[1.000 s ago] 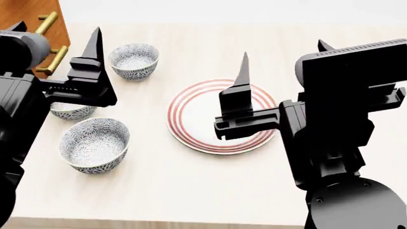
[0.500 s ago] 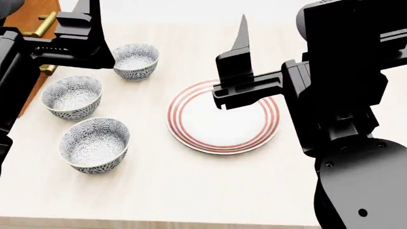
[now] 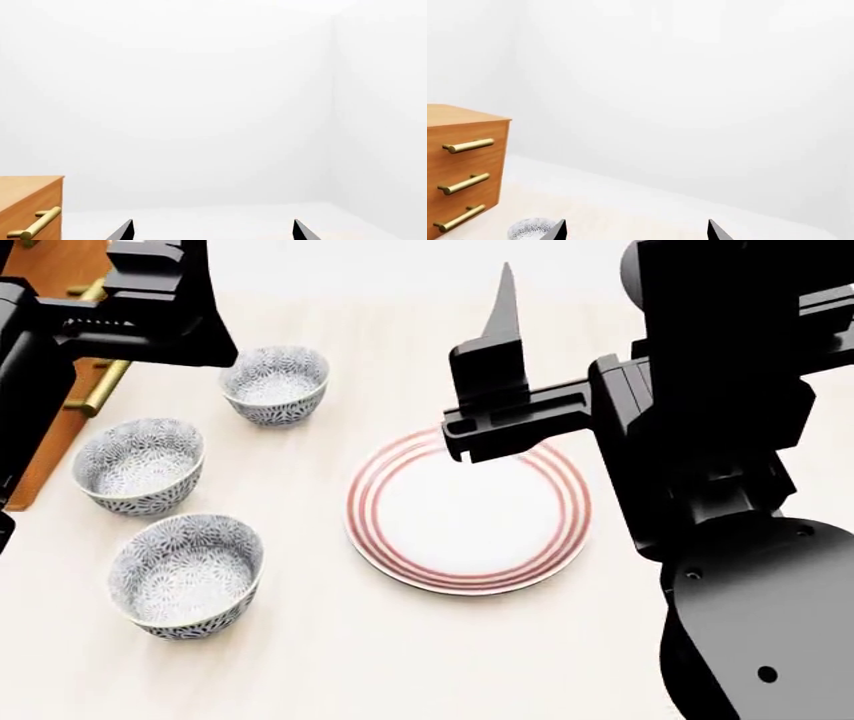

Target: Put the bowl at the front on the plate.

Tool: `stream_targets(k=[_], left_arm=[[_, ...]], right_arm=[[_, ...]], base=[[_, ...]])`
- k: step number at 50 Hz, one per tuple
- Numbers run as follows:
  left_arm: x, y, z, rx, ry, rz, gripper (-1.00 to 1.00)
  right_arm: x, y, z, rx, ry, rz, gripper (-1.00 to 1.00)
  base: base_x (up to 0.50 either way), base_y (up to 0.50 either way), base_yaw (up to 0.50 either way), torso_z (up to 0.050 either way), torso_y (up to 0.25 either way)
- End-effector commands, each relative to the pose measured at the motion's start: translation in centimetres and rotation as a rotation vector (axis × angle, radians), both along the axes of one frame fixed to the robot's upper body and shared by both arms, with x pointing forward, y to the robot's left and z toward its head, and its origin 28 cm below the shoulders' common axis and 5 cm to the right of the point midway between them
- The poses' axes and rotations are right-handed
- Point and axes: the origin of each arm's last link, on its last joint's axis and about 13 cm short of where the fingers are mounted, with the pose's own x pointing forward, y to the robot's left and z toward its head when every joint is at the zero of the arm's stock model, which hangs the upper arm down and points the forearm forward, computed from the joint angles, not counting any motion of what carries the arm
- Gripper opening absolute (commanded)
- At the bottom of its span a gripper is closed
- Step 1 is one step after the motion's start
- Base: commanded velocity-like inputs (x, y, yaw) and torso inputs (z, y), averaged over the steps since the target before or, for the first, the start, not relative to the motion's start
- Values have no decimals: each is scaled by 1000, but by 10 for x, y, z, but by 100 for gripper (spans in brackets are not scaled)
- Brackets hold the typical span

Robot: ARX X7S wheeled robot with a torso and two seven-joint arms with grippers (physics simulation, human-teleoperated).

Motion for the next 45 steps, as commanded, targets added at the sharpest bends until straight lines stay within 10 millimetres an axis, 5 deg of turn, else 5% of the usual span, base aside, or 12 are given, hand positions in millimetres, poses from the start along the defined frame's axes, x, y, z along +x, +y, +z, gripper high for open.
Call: stream_targets(k=[1, 45], left_arm=[[0, 1, -1, -2, 8, 0, 100], [0, 2, -8, -16, 32, 7, 100]], right_arm=[[0, 0, 0, 3, -2, 2, 100], [0, 0, -2, 9, 1, 5, 100]], base=[[164, 0, 0, 0, 0], [266, -11, 0, 0, 0]])
